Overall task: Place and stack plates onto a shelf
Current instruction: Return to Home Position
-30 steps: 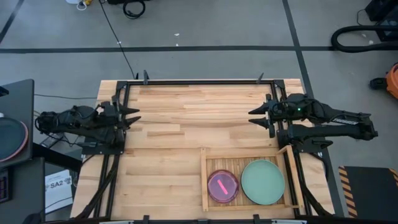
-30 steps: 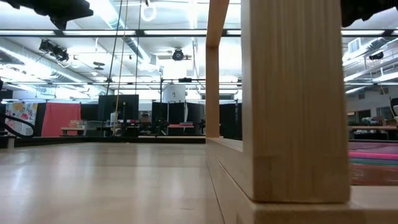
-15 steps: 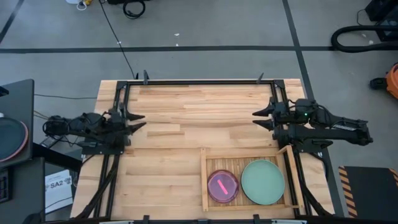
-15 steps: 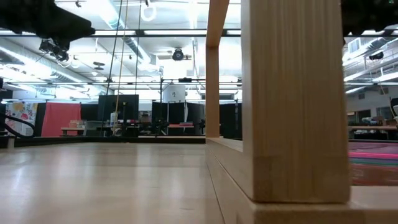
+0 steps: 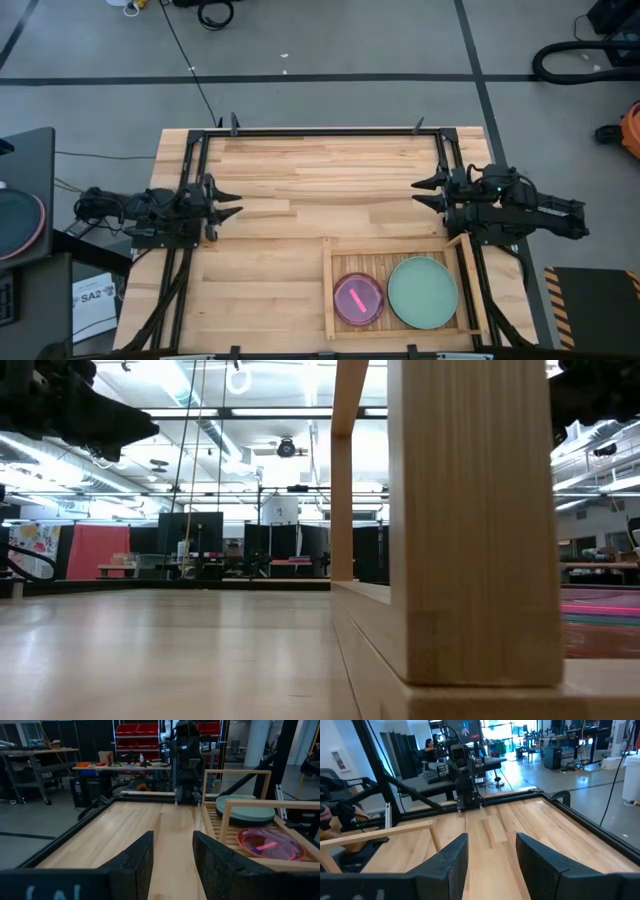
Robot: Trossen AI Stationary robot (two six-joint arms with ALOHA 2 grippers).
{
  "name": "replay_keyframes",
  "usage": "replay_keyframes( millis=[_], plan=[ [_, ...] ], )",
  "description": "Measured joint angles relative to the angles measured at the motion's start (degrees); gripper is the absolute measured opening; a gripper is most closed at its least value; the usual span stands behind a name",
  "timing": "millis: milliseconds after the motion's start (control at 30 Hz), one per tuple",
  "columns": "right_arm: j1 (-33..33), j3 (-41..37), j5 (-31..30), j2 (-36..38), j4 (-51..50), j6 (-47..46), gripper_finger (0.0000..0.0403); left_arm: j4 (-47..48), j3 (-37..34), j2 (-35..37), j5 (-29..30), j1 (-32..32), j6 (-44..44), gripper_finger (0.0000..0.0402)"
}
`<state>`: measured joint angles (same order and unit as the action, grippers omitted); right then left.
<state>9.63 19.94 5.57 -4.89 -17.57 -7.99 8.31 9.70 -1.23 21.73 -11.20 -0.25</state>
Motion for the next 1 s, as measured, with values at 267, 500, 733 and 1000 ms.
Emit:
replay_keyframes(
  millis=[267, 500, 733, 1000],
  plan=[
    [-0.01, -2.38, -0.01, 4.85, 0.46, 0.0, 0.0171, -3.61, -2.89, 0.0, -0.03, 0.0, -0.04, 0.0141],
    [-0.01, -3.95, -0.27, 4.77, 1.74, 0.04, 0.0171, -10.34, -6.01, 0.0, -4.97, 0.0, 3.68, 0.0141],
    [-0.01, -5.24, -0.38, 4.75, 3.21, 0.1, 0.0171, -16.29, -9.2, -0.01, -5.78, 0.8, 8.01, 0.0141],
    [-0.01, -8.54, -0.4, 4.75, 7.58, 0.15, 0.0171, -16.64, -9.21, -0.13, -8.96, 4.32, 9.95, 0.0141]
  ],
)
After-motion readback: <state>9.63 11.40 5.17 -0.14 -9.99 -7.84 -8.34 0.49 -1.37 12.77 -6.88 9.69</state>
